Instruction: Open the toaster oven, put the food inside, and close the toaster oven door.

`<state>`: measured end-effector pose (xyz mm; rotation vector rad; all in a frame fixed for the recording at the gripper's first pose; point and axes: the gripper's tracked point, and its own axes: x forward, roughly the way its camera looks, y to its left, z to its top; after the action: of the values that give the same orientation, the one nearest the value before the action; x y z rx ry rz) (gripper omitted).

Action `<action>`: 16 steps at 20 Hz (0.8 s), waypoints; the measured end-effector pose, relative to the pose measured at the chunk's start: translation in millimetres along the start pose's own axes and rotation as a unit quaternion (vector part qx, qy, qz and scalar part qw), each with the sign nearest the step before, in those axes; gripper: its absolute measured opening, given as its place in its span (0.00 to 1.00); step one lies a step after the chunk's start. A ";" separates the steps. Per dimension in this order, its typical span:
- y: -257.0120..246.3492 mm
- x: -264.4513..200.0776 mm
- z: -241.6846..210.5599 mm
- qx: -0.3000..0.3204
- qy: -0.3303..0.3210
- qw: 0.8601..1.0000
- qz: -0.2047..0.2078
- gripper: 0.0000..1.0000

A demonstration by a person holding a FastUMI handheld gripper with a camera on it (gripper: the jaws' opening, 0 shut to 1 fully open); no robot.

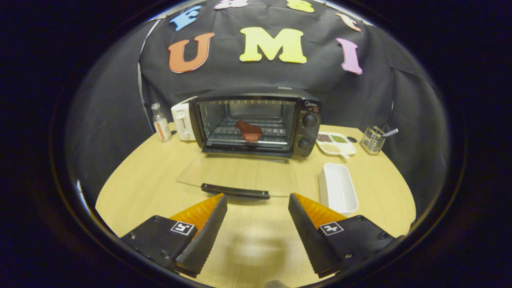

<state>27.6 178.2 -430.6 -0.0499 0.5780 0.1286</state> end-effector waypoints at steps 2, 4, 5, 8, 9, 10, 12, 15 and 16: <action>7.9 11.4 -12.8 0.001 0.010 1.000 0.004 0.98; 15.5 25.2 -20.8 0.001 0.016 1.000 0.008 0.98; 17.4 30.8 -23.6 0.000 0.020 1.000 0.007 0.98; 25.9 52.4 -30.6 0.005 0.030 0.999 0.010 0.99; 28.0 59.5 -33.2 0.004 0.036 0.999 0.009 0.99; 28.7 65.6 -35.4 0.003 0.042 0.999 0.007 0.98; 28.4 75.0 -40.1 0.005 0.052 0.999 0.001 0.98; 29.6 84.8 -42.2 0.005 0.055 0.998 -0.005 0.99; 29.2 87.9 -41.2 0.002 0.055 0.998 -0.007 0.99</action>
<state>74.3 213.2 -513.6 -0.0578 0.6885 0.1115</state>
